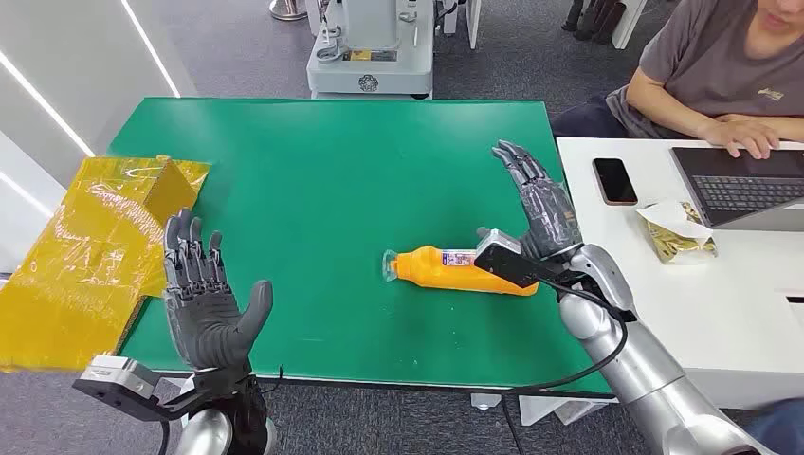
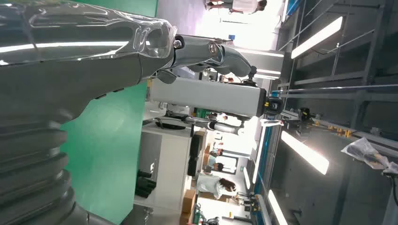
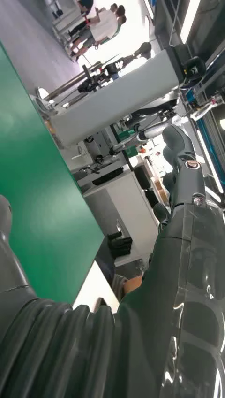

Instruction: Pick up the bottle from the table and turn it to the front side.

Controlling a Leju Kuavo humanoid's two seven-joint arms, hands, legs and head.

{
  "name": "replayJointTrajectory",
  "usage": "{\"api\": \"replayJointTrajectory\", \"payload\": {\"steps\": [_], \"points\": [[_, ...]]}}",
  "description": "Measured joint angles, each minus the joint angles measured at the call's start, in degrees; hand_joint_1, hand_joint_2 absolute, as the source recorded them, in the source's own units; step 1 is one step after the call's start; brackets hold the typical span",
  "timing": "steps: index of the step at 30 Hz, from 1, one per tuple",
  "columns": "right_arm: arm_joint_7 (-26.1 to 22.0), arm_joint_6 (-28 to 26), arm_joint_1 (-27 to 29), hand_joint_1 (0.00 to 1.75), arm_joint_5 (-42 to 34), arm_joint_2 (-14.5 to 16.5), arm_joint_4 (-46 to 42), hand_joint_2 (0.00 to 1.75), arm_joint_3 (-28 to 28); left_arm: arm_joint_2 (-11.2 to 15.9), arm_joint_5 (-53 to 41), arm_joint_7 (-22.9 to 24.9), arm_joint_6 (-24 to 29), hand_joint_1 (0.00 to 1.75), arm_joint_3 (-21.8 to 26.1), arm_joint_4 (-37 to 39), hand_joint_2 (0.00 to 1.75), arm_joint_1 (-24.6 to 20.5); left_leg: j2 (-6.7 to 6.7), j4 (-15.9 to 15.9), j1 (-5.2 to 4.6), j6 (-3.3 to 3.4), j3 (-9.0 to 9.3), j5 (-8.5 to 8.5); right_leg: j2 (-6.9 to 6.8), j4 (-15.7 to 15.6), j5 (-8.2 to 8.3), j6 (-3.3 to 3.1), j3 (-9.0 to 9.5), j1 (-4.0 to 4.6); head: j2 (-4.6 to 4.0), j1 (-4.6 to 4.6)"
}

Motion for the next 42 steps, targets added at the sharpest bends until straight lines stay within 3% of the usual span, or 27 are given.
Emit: {"api": "replayJointTrajectory", "payload": {"steps": [23,26,32,37,42], "points": [[0.43,1.64,-1.27,0.0,0.62,-1.1,1.69,1.75,0.08,0.01,0.19,-0.13,-0.21,0.0,0.0,-0.16,1.75,0.02,0.0,-0.02,-0.01,0.01,-0.03,-0.01,-0.01,0.0,-0.01,0.01,0.0,0.0,0.0,-0.02],[0.86,8.81,-5.43,0.0,0.51,-2.43,3.2,1.75,0.98,0.08,0.58,-0.62,-1.15,0.0,0.0,-0.24,1.75,0.06,0.0,-0.01,-0.03,0.02,-0.06,-0.01,0.0,0.02,0.01,0.01,-0.02,0.0,0.0,-0.02],[-0.96,31.44,-22.26,0.0,-5.49,-5.91,10.46,1.75,6.83,0.81,1.46,-1.35,-4.15,0.0,0.2,-0.94,1.75,1.35,-0.01,0.03,-0.02,0.04,-0.06,0.04,-0.02,0.02,0.07,0.01,-0.01,-0.01,0.0,0.0],[-2.22,45.92,-32.01,0.0,-9.61,-4.93,18.2,1.75,16.39,1.18,1.01,-1.56,-6.67,0.0,0.48,-1.27,1.75,1.3,0.0,0.0,0.02,0.03,-0.03,0.03,0.0,0.02,0.06,0.01,0.0,0.02,0.0,-0.01],[-2.8,45.21,-33.77,0.0,-10.54,-2.52,25.74,1.75,25.78,1.18,0.98,-1.53,-6.96,0.0,0.48,-1.26,1.75,0.28,-0.07,0.02,0.02,0.03,-0.02,0.04,-0.08,0.03,0.06,0.01,0.01,0.03,0.0,-0.02]]}}
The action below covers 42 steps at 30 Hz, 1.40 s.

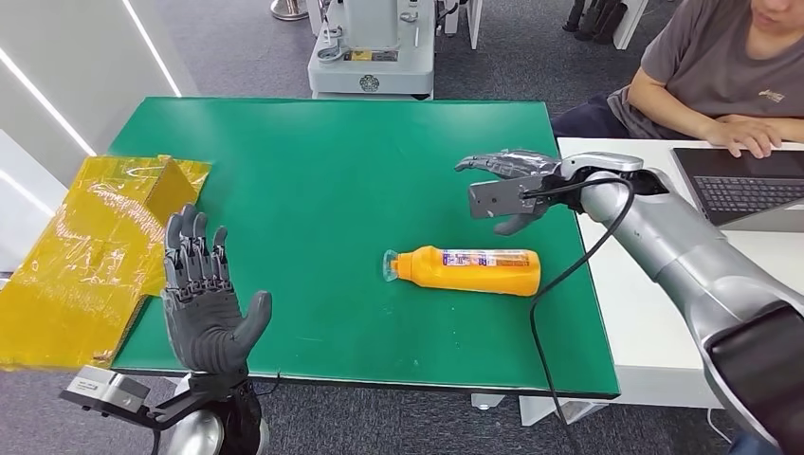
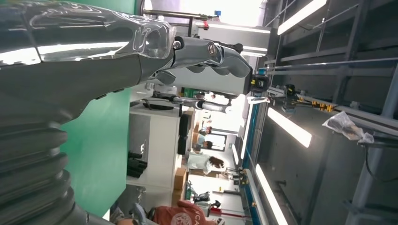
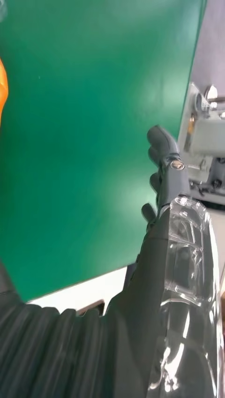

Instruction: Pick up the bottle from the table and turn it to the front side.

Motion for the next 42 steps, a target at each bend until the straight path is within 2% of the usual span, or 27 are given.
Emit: {"api": "replayJointTrajectory", "payload": {"steps": [6,19,28,38,42], "points": [[-0.72,-2.54,-1.36,0.0,-2.84,0.27,3.32,1.75,4.44,0.02,-0.08,0.0,0.14,0.0,0.0,0.0,1.75,0.09,-0.01,0.01,-0.02,0.0,-0.03,0.0,-0.01,-0.02,0.0,0.01,0.0,0.0,0.0,0.01],[-1.71,-2.4,-1.27,0.0,-5.39,-0.17,5.18,1.75,9.16,0.02,-0.69,0.02,-0.43,0.0,0.0,0.0,1.75,0.37,0.03,0.03,-0.01,0.01,0.0,-0.01,0.04,-0.04,0.0,0.01,-0.01,0.0,0.0,0.01],[-2.75,-5.68,3.39,0.0,-6.16,-0.3,7.43,1.75,11.86,0.0,-0.96,0.01,-0.76,0.0,0.0,0.0,1.75,0.4,0.01,0.03,-0.02,0.01,-0.03,-0.01,0.02,-0.03,0.0,0.01,0.0,0.0,0.0,0.01],[-3.48,-6.28,4.56,0.0,-6.14,-0.2,9.09,1.75,13.4,0.0,-1.03,0.01,-0.85,0.0,0.0,0.0,1.75,0.39,0.01,0.03,-0.01,0.01,-0.02,-0.01,0.02,-0.03,0.0,0.01,0.0,0.0,0.0,0.01],[-3.62,-8.93,6.7,0.0,-5.78,0.22,10.16,1.75,13.84,0.0,-1.05,0.13,-0.92,0.0,0.0,0.0,1.75,0.38,0.01,0.02,-0.01,0.01,-0.02,-0.01,0.02,-0.04,0.0,0.0,0.0,0.0,0.0,0.01]]}}
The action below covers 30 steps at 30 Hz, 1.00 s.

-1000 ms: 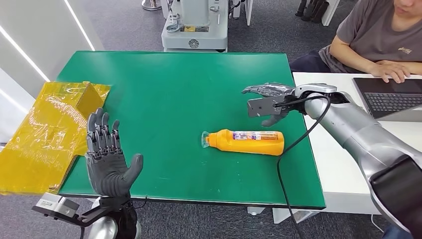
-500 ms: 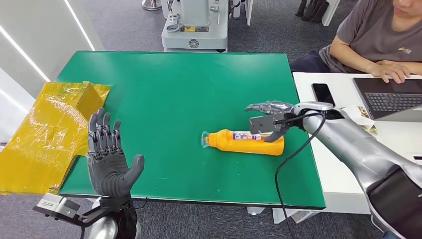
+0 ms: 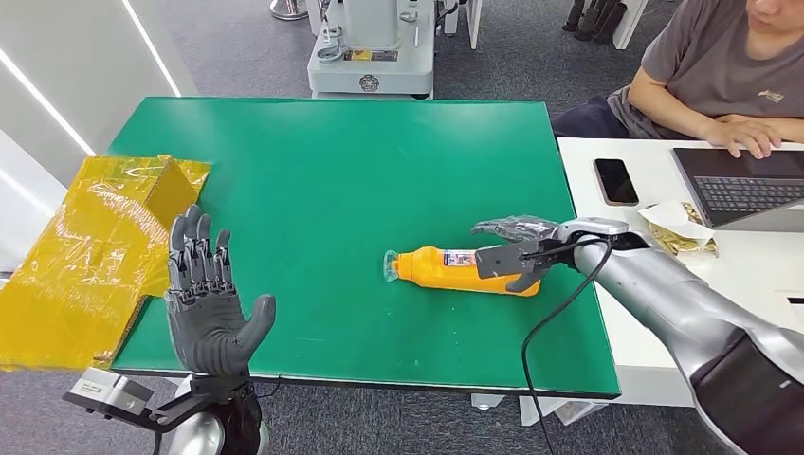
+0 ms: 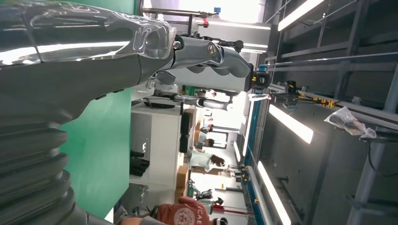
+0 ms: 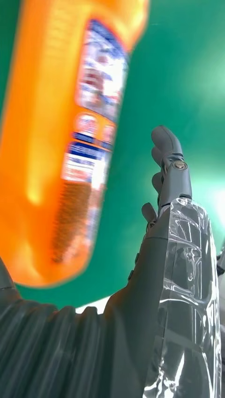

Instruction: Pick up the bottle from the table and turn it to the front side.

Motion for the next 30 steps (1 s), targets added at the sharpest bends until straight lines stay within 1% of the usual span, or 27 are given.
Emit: {"api": "replayJointTrajectory", "payload": {"steps": [7,10,20,21,24,25,30], "points": [[-0.01,-3.58,3.99,0.0,0.78,0.32,1.74,1.75,0.22,0.01,-0.05,0.85,-0.34,0.0,0.0,0.02,1.75,-0.01,0.01,0.0,-0.01,0.01,0.01,-0.01,0.0,-0.01,0.0,0.01,0.0,0.0,0.0,-0.01],[-0.06,-4.25,5.18,0.0,1.28,0.31,2.08,1.75,0.21,0.0,-0.09,0.92,-0.66,0.0,0.02,0.02,1.75,-0.03,0.02,0.0,-0.01,0.01,0.02,-0.01,0.01,-0.01,0.0,0.01,0.0,0.0,0.0,-0.01],[0.09,-4.33,5.72,0.0,2.0,0.96,2.73,1.75,0.16,-0.09,-0.58,1.93,-1.27,0.0,0.24,0.02,1.75,-0.1,0.06,0.0,0.01,0.01,0.15,-0.01,0.04,-0.01,0.0,0.01,0.13,0.0,0.0,0.0],[0.09,-4.41,5.77,0.35,2.06,1.01,2.79,1.75,0.14,-0.09,-0.6,1.97,-1.28,0.0,0.29,0.02,1.75,-0.1,0.06,0.0,0.01,0.01,0.18,-0.01,0.04,-0.01,0.0,0.01,0.16,0.0,0.0,0.0],[0.08,-4.9,5.86,1.66,2.62,1.04,2.86,1.75,0.09,-0.09,-0.7,2.14,-1.4,0.0,0.45,0.02,1.75,-0.07,0.06,0.0,0.01,0.01,0.24,-0.01,0.04,-0.01,0.0,0.01,0.22,0.0,0.0,0.0],[0.08,-5.09,5.88,1.74,2.8,1.04,2.86,1.75,0.08,-0.09,-0.73,2.2,-1.45,0.0,0.5,0.02,1.75,-0.06,0.06,0.0,0.01,0.01,0.25,-0.01,0.04,-0.01,0.0,0.01,0.24,0.0,0.0,0.0],[0.02,-6.29,6.06,1.75,3.73,1.11,2.73,1.75,-0.1,-0.11,-0.96,2.67,-1.8,0.0,0.89,-0.2,1.75,0.01,0.05,0.0,0.01,0.01,0.29,-0.01,0.04,-0.01,0.0,0.01,0.29,0.0,0.0,0.0]]}}
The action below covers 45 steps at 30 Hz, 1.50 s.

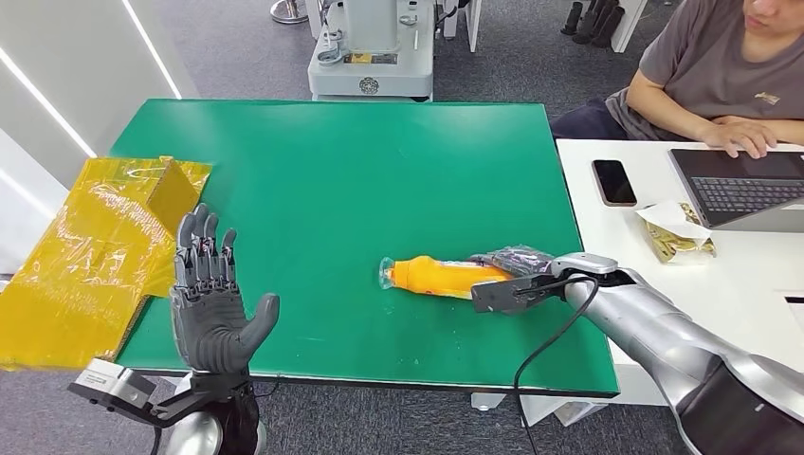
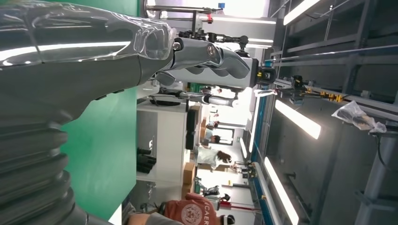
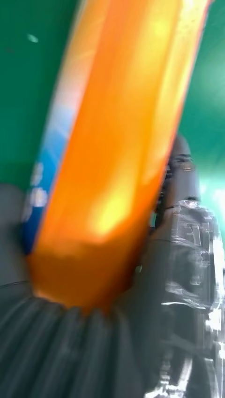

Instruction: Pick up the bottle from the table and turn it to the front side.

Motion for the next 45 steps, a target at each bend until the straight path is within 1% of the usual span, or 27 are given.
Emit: {"api": "replayJointTrajectory", "payload": {"steps": [6,16,23,26,30,33,37,40,45], "points": [[0.02,-0.55,0.22,1.75,0.17,0.13,-0.27,1.75,-0.34,-0.02,-0.04,0.09,-0.02,0.0,0.13,-0.07,1.75,0.06,0.0,0.01,-0.01,0.0,0.01,0.0,0.0,0.0,0.0,0.0,0.02,0.0,0.0,0.0],[0.54,-4.67,1.67,1.75,1.35,0.13,-1.5,1.75,-2.57,-0.22,-0.19,0.09,-0.02,0.0,0.21,-0.57,1.75,0.55,0.0,0.01,0.0,0.0,0.01,0.0,0.0,0.0,0.0,0.0,0.01,0.0,0.0,0.0],[0.89,-6.34,2.52,1.75,2.13,0.14,-2.2,1.75,-4.02,-0.26,-0.21,0.09,-0.02,0.0,0.26,-0.72,1.75,0.93,-0.01,0.01,0.0,0.0,-0.01,0.0,0.0,0.0,0.0,0.0,0.0,0.0,0.0,0.0],[1.59,-9.56,3.42,1.75,2.56,0.21,-2.85,1.75,-5.29,-0.26,-0.21,0.09,0.03,0.0,0.36,-1.0,1.75,1.15,-0.02,0.0,-0.01,0.0,-0.07,0.0,-0.02,0.01,0.0,0.0,-0.03,0.0,0.0,0.0],[3.5,-15.94,4.45,1.75,3.57,0.34,-5.3,1.75,-8.93,-0.26,-0.32,0.09,0.75,0.0,0.57,-1.61,1.75,1.87,-0.02,0.0,-0.01,0.0,-0.12,0.0,-0.02,0.01,0.0,0.0,-0.09,0.0,0.0,-0.01],[3.97,-21.18,5.32,1.75,4.98,0.69,-8.25,1.75,-13.55,-0.26,-0.58,0.07,1.74,0.0,0.61,-2.0,1.75,2.44,-0.03,0.0,0.0,0.0,-0.14,0.0,-0.03,0.01,-0.01,0.0,-0.12,0.0,0.0,0.0],[3.38,-28.08,7.85,1.75,7.13,1.45,-13.45,1.75,-20.75,-0.3,-0.72,-0.02,2.95,0.0,0.62,-2.36,1.75,3.05,-0.04,-0.02,0.0,0.0,-0.16,-0.01,-0.03,0.01,-0.04,0.02,-0.14,0.0,0.0,0.0],[3.15,-30.58,10.02,1.75,7.8,1.81,-17.15,1.75,-24.76,-0.33,-0.73,-0.04,3.27,0.0,0.62,-2.46,1.75,3.08,-0.04,-0.02,0.0,0.0,-0.17,-0.01,-0.04,0.01,-0.04,0.02,-0.15,0.0,0.0,-0.01],[2.77,-35.35,14.74,1.75,8.61,2.32,-23.52,1.75,-29.85,-0.59,-0.78,-0.06,3.74,0.0,0.62,-2.46,1.75,3.07,-0.07,-0.02,-0.01,0.0,-0.19,-0.01,-0.07,0.0,-0.04,0.02,-0.15,0.0,0.0,0.0]]}}
